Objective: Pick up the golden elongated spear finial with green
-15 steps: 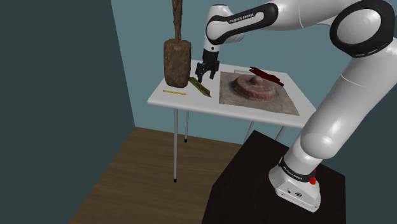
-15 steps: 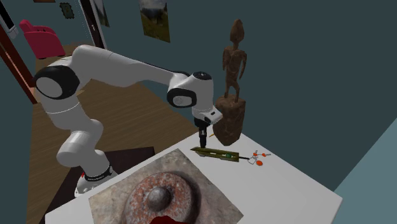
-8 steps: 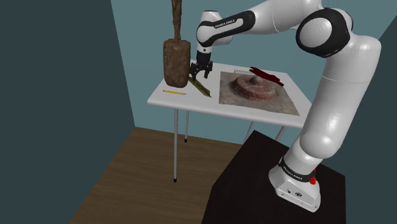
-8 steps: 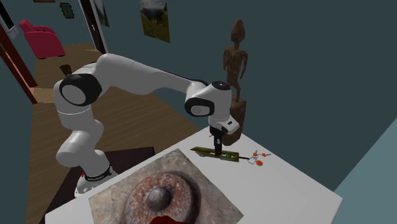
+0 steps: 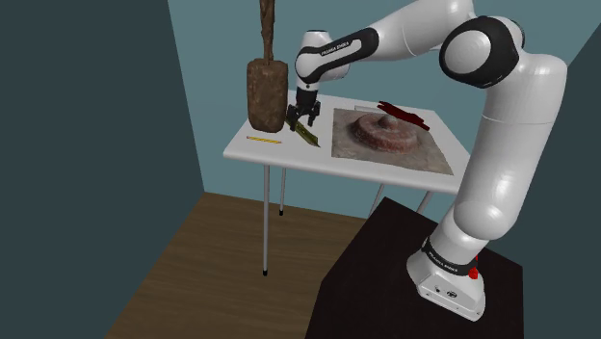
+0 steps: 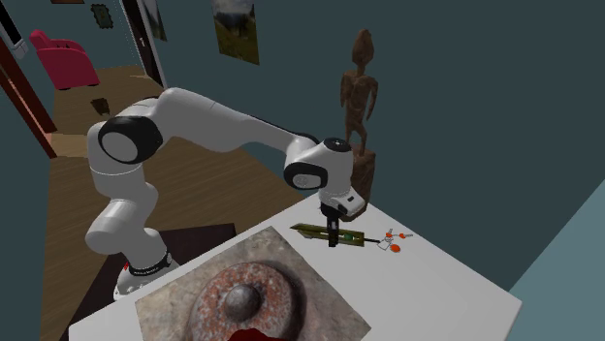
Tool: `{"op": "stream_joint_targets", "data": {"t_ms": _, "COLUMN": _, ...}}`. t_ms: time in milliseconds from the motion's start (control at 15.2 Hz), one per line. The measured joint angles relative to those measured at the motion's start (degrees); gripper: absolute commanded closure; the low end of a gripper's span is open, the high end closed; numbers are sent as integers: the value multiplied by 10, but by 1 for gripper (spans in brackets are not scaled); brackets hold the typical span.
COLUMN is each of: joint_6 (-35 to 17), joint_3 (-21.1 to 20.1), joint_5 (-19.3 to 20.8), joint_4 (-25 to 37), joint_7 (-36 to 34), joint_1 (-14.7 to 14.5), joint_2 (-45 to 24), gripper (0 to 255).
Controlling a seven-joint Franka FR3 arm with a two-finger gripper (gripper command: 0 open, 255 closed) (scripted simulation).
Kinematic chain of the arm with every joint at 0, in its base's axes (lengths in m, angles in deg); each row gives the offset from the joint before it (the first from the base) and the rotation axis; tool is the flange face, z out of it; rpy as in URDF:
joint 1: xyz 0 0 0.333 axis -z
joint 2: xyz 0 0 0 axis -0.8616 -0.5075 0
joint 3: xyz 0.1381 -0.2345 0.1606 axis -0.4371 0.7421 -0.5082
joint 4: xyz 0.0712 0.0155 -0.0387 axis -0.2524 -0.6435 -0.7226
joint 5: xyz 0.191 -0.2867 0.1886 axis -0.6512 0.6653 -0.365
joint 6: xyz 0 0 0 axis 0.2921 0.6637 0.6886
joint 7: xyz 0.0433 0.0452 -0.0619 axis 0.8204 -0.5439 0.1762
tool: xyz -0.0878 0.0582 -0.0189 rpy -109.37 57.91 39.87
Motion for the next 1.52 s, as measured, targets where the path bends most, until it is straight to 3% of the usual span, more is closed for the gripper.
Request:
{"op": "stream_joint_targets", "data": {"t_ms": 726, "joint_6": -1, "joint_3": -1, "joint_5": 0, "joint_4": -2, "joint_7": 0, "joint_1": -1, "joint_2": 1, "gripper": 255}}
{"op": "stream_joint_targets", "data": {"t_ms": 1518, "joint_6": 80, "joint_3": 0, "joint_5": 3, "joint_4": 52, "joint_7": -5, "joint_1": -1, "joint_2": 27, "gripper": 255}}
